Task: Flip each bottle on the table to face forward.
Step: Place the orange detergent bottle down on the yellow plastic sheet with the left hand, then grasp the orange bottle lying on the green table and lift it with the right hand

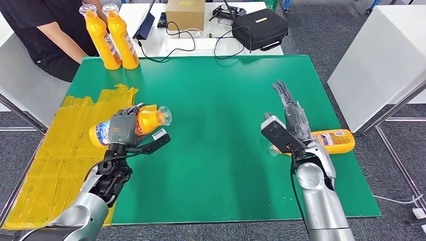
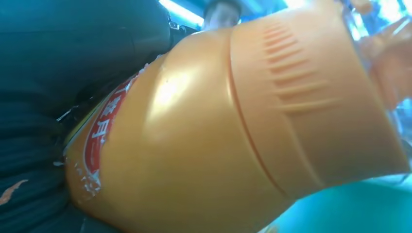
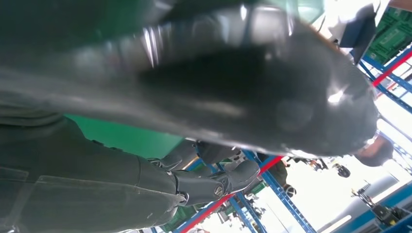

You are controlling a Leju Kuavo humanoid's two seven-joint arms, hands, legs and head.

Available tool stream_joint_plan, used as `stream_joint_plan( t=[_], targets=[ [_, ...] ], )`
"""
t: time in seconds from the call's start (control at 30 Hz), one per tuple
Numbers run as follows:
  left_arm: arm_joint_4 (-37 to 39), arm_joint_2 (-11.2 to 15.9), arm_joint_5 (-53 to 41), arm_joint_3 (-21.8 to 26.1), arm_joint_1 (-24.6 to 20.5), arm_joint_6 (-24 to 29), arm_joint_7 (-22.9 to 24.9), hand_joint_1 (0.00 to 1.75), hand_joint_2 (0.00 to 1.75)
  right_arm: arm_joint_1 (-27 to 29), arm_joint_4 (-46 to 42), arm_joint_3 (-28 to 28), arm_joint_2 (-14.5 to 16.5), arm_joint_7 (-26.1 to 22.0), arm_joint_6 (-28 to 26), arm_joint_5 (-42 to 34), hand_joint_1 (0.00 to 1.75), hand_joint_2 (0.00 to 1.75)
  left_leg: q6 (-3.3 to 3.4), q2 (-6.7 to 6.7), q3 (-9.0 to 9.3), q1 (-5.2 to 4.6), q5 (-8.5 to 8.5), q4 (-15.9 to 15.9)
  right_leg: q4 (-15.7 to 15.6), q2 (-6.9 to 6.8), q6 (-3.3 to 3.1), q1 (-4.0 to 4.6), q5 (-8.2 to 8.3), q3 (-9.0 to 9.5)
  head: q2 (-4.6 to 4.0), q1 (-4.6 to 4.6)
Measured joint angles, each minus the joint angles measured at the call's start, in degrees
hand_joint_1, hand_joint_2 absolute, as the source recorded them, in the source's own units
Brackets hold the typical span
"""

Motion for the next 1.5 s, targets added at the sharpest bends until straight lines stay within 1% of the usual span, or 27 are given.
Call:
stream_joint_plan(
  t=[0.13,0.27,0.4,0.53,0.67,0.77,0.9,1.03,1.13,1.17,1.2,1.23,1.27,1.33,1.37,1.4,1.43,1.5],
  targets=[
    [5.8,0.4,-1.3,-0.9,-1.6,-0.5,4.8,1.75,1.75,0.0,0.8,-1.0,-0.6,-0.3,0.1,0.2,0.0,0.0,0.0,0.0,-0.01,-0.01,0.0,0.0,0.0,0.0,0.0,-0.01,0.0,0.0,0.0,0.01],
    [8.9,1.1,-1.5,-2.4,-2.6,-0.8,8.2,1.75,1.75,0.1,1.5,-2.6,-2.0,-1.9,1.0,0.0,0.0,0.0,0.0,0.0,-0.01,-0.03,-0.01,0.0,0.0,0.0,0.0,-0.02,0.0,0.02,0.0,-0.01],
    [10.6,1.9,-1.5,-3.6,-2.5,-0.8,10.3,0.0,0.0,-0.3,3.3,-4.5,-3.4,-4.1,2.2,-0.3,0.0,0.0,0.0,0.01,0.0,-0.02,-0.01,0.0,0.0,0.01,0.0,-0.01,0.0,0.05,0.0,0.0],
    [11.6,3.2,-1.4,-4.6,-2.0,-1.0,11.7,0.0,0.0,-0.7,4.4,-5.0,-3.5,-3.9,2.1,1.1,0.0,0.0,0.0,0.05,0.03,0.01,0.0,0.0,0.0,0.02,0.0,0.01,0.0,0.03,0.0,-0.01],
    [12.3,4.7,-1.1,-4.9,-1.9,-1.8,11.3,0.0,0.0,-1.4,5.8,-4.8,-3.0,-2.8,1.3,2.5,0.0,0.0,-0.02,0.02,0.01,0.04,0.01,0.0,0.1,0.01,-0.01,0.02,0.0,0.02,0.0,0.01],
    [12.4,5.5,-1.3,-4.9,-1.8,-0.9,10.6,0.0,0.0,-1.9,7.3,-4.5,-2.7,-2.4,0.3,2.9,0.0,0.0,-0.02,-0.01,0.01,0.02,0.02,0.0,0.1,0.0,-0.01,0.01,0.0,0.02,0.0,0.01],
    [10.8,6.0,0.2,-3.9,-0.8,0.0,7.0,0.0,0.0,-1.4,9.0,-4.5,-2.7,-2.4,-1.4,4.3,0.0,1.75,-0.01,-0.03,0.01,-0.01,0.01,0.0,0.1,-0.02,0.0,-0.01,-0.01,0.01,0.0,0.01],
    [6.9,5.9,2.3,-1.8,0.3,0.0,2.2,0.0,0.0,0.2,9.9,-4.7,-3.0,-1.5,-3.1,6.7,0.0,1.75,-0.01,-0.03,0.01,-0.01,0.01,0.0,0.0,-0.03,0.0,-0.01,-0.01,-0.03,0.0,0.0],
    [4.2,5.4,2.8,-0.1,0.3,0.0,0.3,0.0,0.0,2.2,9.9,-5.8,-3.5,-1.2,-3.4,7.8,0.0,1.75,-0.01,-0.04,0.02,-0.01,0.01,0.0,0.0,-0.03,0.0,-0.01,-0.01,-0.03,0.0,0.0],
    [3.5,5.2,3.4,0.5,0.2,0.1,-0.8,0.0,0.0,3.1,9.6,-6.4,-3.6,-1.2,-3.3,8.3,0.0,1.75,-0.01,-0.04,0.02,-0.01,0.01,0.0,0.0,-0.03,0.0,-0.01,-0.01,-0.03,0.0,0.0],
    [2.7,4.9,5.2,1.3,0.2,0.0,-3.2,0.0,0.0,4.2,9.0,-7.1,-3.8,-1.3,-3.1,8.8,0.0,1.75,-0.01,-0.04,0.02,-0.01,0.01,0.0,0.0,-0.03,0.0,0.0,-0.01,-0.03,0.0,0.01],
    [1.8,4.6,8.5,2.2,0.2,0.0,-7.0,0.0,0.0,5.5,8.3,-7.9,-3.9,-1.5,-2.7,9.3,0.0,1.31,-0.01,-0.04,0.01,0.0,0.01,0.0,0.0,-0.04,0.0,0.0,-0.01,-0.03,0.0,0.02],
    [0.9,4.2,13.6,3.4,0.1,-0.3,-12.1,0.0,0.0,6.8,7.4,-8.8,-4.0,-1.8,-2.2,9.8,0.0,0.87,-0.01,-0.04,0.0,0.0,0.0,0.0,0.0,-0.03,0.0,0.0,-0.01,-0.03,0.0,0.01],
    [-1.1,3.6,26.3,6.0,0.0,-2.5,-22.5,0.0,0.0,9.3,5.8,-10.7,-4.2,-2.5,-1.3,10.2,0.0,0.0,-0.01,0.0,-0.01,-0.01,-0.01,0.0,0.0,-0.02,0.0,-0.01,-0.01,-0.04,0.0,0.0],
    [-2.2,3.3,32.5,7.1,0.0,-5.2,-26.0,0.0,0.0,10.4,5.2,-11.7,-4.3,-3.0,-0.9,10.1,0.0,0.0,-0.01,0.02,0.0,-0.01,-0.02,0.0,0.0,-0.01,0.0,-0.01,-0.01,-0.04,0.0,-0.01],
    [-3.3,3.1,37.4,8.1,-0.1,-8.6,-27.9,0.0,0.0,11.3,4.6,-12.7,-4.4,-3.5,-0.6,9.9,0.0,0.0,-0.01,0.03,0.0,-0.01,-0.02,0.0,0.0,-0.01,0.0,-0.01,-0.02,-0.05,0.0,-0.01],
    [-4.2,2.9,41.3,8.8,-0.2,-12.8,-28.9,0.0,0.0,12.0,4.2,-13.7,-4.5,-4.1,-0.4,9.5,0.0,0.0,-0.01,0.02,0.0,-0.01,-0.02,0.0,0.0,-0.01,0.0,-0.01,-0.02,-0.06,0.0,0.0],
    [-5.2,2.7,46.9,9.5,-0.6,-21.3,-29.3,0.0,0.0,13.3,3.4,-15.7,-4.8,-5.4,0.0,8.7,0.0,0.87,-0.01,-0.01,0.0,-0.01,-0.02,0.0,0.0,-0.03,0.0,0.0,-0.02,-0.06,0.0,0.0]
  ],
)
